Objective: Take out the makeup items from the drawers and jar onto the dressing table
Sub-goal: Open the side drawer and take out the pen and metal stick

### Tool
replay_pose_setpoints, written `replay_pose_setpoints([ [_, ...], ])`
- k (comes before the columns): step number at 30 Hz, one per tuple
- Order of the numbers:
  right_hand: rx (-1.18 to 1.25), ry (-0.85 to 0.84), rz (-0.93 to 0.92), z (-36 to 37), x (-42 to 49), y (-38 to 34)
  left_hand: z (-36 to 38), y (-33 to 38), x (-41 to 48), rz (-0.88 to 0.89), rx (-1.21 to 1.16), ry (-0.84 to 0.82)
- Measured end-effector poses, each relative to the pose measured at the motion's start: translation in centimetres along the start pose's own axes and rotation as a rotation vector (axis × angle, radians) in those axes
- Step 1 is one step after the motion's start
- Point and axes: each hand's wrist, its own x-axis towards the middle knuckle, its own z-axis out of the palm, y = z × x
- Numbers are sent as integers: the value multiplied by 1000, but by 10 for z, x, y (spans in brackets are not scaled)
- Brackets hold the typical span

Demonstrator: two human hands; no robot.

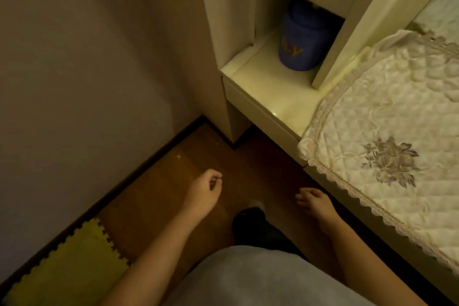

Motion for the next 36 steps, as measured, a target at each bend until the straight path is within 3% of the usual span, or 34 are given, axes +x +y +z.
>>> replay_pose_setpoints([
  [5, 288, -2, 73, 13, 27, -32, -13, 59, 63, 249, 269, 5],
  [17, 1006, 190, 230, 94, 78, -45, -4, 97, 188, 765, 836, -166],
  [21, 1308, 231, 180, 125, 103, -63, -7, 87, 218, 944, 869, -138],
  [26, 1614, 317, -20, 149, 131, -84, -12, 73, 240, 1111, 841, -123],
  [31, 1799, 371, -114, 158, 141, -93, -13, 71, 242, 1123, 848, -119],
  [36, 1872, 379, -155, 176, 128, -92, -25, 70, 238, 1141, 854, -258],
])
